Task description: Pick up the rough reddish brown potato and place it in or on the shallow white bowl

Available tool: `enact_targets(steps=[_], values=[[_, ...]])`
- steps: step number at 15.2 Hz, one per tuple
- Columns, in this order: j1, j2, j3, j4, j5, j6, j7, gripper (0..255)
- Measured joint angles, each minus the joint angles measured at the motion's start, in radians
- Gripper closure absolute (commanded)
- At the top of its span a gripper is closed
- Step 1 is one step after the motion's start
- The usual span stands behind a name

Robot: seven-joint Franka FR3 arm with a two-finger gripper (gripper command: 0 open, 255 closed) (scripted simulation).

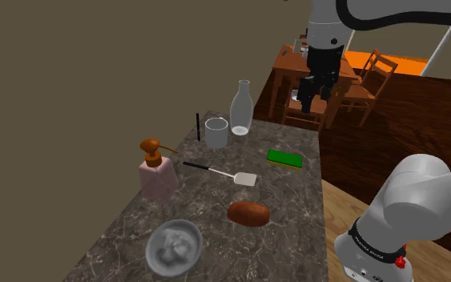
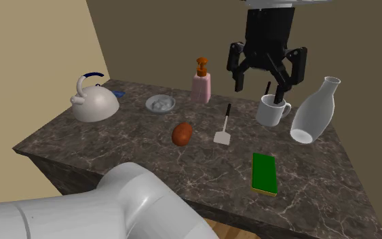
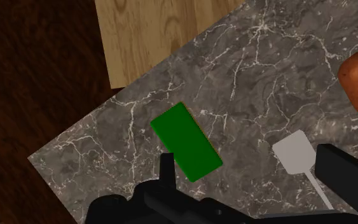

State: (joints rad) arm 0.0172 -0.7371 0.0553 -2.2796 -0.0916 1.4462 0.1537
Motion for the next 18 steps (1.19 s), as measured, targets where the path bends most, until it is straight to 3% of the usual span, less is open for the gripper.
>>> enact_targets(steps=[4,12,18], values=[[0.029,-0.026,0.022,-0.067,0.024,0.057,-0.001,0],[0.149,-0.081,0.106,-0.301,0.112,0.306,-0.015,0],[0.247,-0.059,0.182,-0.413,0.180,0.498,-0.027,0]])
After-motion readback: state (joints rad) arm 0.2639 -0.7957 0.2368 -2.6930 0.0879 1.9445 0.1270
